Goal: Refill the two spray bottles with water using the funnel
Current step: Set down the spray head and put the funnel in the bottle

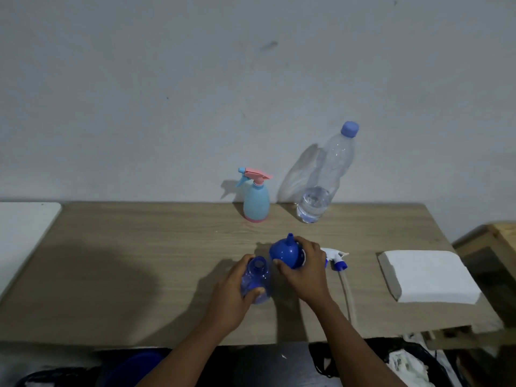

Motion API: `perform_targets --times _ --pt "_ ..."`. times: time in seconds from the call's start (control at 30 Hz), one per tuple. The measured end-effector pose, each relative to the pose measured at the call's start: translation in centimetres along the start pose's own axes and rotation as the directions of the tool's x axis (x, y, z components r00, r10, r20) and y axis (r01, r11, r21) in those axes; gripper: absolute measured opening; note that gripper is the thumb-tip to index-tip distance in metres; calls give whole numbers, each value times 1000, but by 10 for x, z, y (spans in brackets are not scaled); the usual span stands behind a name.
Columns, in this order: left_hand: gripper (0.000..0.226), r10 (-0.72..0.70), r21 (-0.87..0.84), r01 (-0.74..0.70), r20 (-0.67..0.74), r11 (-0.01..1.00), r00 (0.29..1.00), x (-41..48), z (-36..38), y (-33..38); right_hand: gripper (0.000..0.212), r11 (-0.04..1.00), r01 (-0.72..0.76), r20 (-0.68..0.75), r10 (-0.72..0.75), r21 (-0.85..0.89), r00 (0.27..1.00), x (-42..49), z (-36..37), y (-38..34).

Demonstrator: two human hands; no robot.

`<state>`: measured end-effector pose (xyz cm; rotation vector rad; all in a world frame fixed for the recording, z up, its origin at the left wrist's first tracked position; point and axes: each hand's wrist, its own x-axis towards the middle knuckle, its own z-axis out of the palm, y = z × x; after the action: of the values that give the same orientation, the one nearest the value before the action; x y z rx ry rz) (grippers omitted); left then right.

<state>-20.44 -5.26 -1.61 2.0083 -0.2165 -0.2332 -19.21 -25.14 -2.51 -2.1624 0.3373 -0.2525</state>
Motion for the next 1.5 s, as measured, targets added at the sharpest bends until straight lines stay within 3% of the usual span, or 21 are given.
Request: perform_targets --times 0.1,0.23,0.37,0.53,0.7,0.83,0.97,1.07,1.27,1.4,1.5 --pt "85 -1 5 1 -10 1000 1000 -3 0 1 60 957 -58 -51 75 284 996 -17 -12 -19" --pt "78 -7 7 7 19 1000 1000 -5 1 0 54 854 -91 -41 130 512 991 -35 -19 -36" --pt "77 -14 52 14 0 999 1000 -7 1 4 54 803 -90 -75 165 590 983 -51 -18 -46" --pt "82 -10 70 11 -19 997 1000 -12 2 7 34 759 -68 -45 127 647 991 -59 -25 -55" --pt "75 -29 56 28 12 998 1000 -10 4 -2 48 891 -4 -24 17 455 1000 -53 -43 -72" --pt "56 -64 89 64 0 994 998 -9 4 -2 68 981 115 106 -132 155 986 -40 -52 -87" --pt "45 -53 113 56 -28 992 998 -10 2 0 83 968 239 207 -220 -71 953 -29 -48 -106" --pt "53 -60 128 63 -27 990 998 -10 3 2 87 920 330 283 -266 -211 921 -24 -40 -118" --pt "53 -112 207 116 -32 971 993 -11 2 4 89 889 363 294 -280 -279 914 -27 -28 -122" --pt "31 -102 176 107 -37 979 994 -13 4 4 92 884 373 295 -290 -281 910 -29 -25 -120" --pt "41 -104 123 106 -25 987 994 -15 6 5 95 906 358 286 -289 -226 914 -30 -28 -121"
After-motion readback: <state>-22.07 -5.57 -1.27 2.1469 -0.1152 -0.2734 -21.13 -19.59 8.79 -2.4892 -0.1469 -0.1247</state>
